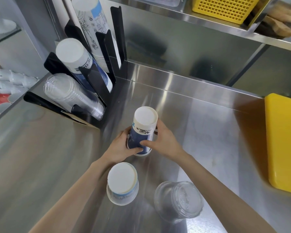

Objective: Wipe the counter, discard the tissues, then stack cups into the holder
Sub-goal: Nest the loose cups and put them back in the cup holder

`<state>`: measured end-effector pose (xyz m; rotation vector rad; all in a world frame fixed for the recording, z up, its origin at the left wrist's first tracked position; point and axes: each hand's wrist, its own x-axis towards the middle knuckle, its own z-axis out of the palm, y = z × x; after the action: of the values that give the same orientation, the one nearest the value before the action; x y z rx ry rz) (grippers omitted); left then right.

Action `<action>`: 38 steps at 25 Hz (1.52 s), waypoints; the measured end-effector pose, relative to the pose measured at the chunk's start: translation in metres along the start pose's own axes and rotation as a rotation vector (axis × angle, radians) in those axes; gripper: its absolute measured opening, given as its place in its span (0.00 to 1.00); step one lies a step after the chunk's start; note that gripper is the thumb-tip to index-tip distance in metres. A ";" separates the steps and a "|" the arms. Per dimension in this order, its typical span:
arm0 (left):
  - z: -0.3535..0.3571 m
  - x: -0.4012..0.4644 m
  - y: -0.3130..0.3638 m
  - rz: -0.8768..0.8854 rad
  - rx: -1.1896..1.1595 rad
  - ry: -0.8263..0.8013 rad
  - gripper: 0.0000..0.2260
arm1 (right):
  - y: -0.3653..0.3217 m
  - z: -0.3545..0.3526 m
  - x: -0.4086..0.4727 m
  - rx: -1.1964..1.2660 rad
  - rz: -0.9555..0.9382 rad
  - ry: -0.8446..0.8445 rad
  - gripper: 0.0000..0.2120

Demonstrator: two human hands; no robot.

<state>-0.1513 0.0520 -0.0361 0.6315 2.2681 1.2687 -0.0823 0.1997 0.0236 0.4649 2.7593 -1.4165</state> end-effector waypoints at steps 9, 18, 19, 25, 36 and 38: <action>-0.010 0.000 0.034 0.090 0.065 0.020 0.34 | -0.022 -0.028 -0.020 0.034 -0.035 0.090 0.33; -0.044 -0.051 0.098 0.290 0.161 0.175 0.35 | -0.074 -0.049 -0.064 0.010 -0.223 0.232 0.36; -0.048 -0.060 0.103 0.306 0.166 0.182 0.36 | -0.079 -0.049 -0.070 0.005 -0.247 0.240 0.36; -0.081 -0.096 0.115 0.375 0.196 0.256 0.36 | -0.121 -0.041 -0.091 0.039 -0.347 0.226 0.37; -0.174 -0.087 0.108 0.441 0.226 0.316 0.34 | -0.203 -0.006 -0.061 0.051 -0.396 0.285 0.36; -0.192 -0.081 0.105 0.436 0.236 0.323 0.33 | -0.215 0.003 -0.049 0.043 -0.408 0.298 0.36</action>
<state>-0.1843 -0.0720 0.1585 1.1259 2.6695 1.3889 -0.0921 0.0669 0.1999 0.1196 3.2100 -1.5983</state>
